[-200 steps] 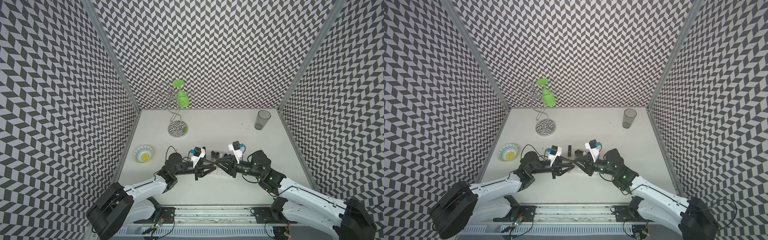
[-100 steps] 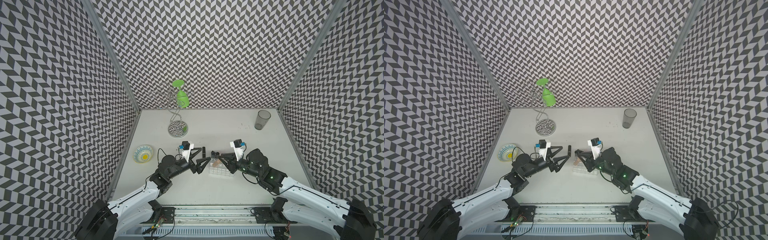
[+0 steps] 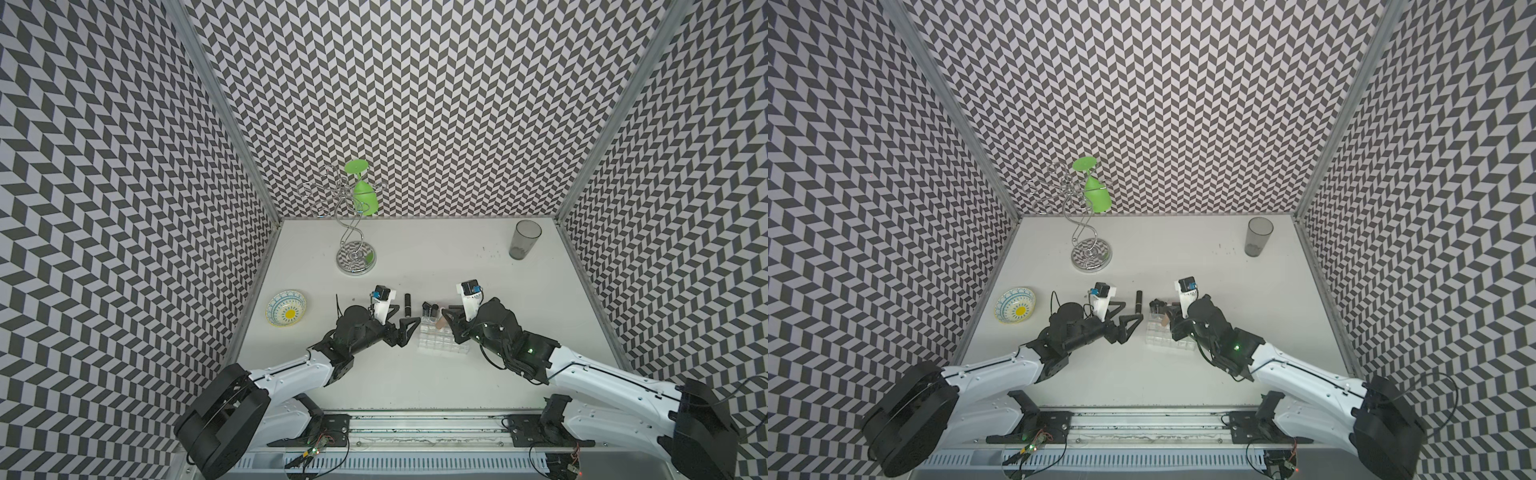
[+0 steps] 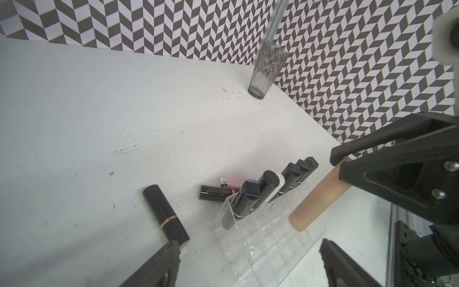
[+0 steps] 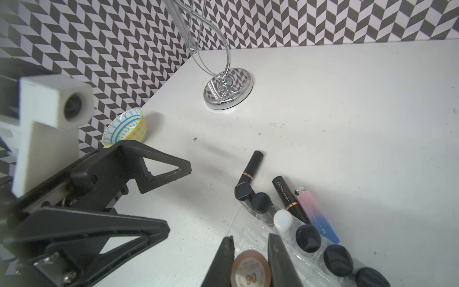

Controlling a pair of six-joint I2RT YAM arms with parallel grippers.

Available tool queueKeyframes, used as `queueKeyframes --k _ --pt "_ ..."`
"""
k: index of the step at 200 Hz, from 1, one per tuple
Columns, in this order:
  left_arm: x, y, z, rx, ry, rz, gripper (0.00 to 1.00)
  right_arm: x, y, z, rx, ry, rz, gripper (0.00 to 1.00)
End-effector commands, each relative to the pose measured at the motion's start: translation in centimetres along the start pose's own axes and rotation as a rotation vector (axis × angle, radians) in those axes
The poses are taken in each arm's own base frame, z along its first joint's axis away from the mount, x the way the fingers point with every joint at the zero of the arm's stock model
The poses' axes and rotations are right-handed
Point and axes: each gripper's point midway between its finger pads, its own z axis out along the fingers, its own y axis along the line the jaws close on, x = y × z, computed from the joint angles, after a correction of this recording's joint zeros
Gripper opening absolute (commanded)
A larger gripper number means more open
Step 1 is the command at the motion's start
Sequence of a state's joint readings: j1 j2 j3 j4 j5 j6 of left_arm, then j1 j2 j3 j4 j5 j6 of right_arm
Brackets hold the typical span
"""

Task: Arrange the lipsticks in the organizer
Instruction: Adjust the lipstick.

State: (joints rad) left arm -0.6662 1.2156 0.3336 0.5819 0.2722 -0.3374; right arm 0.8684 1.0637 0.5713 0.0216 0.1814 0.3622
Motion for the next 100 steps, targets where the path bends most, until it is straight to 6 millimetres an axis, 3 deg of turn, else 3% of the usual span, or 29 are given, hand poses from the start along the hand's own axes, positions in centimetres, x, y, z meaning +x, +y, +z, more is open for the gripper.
queueKeyframes --k 1,22,46,72,100 --pt "-2.0 -1.6 0.4 0.096 -0.063 0.037 0.90 -2.0 0.3 -1.1 -0.017 -0.095 0.029 0.18" --pt "-1.2 -3.7 -0.3 0.281 -0.050 0.008 0.85 -3.4 1.3 -3.0 -0.130 -0.212 0.092 0.18" --pt "-1.5 -5.1 -3.1 0.413 -0.157 -0.064 0.87 -6.1 2.1 -6.1 -0.301 -0.336 0.178 0.17" --pt "-2.8 -6.6 -5.8 0.538 -0.263 -0.222 0.89 -8.0 2.9 -9.8 -0.447 -0.493 0.221 0.15" --pt "-4.4 -7.8 -6.5 0.638 -0.292 -0.420 0.91 -9.5 4.2 -11.8 -0.520 -0.550 0.177 0.15"
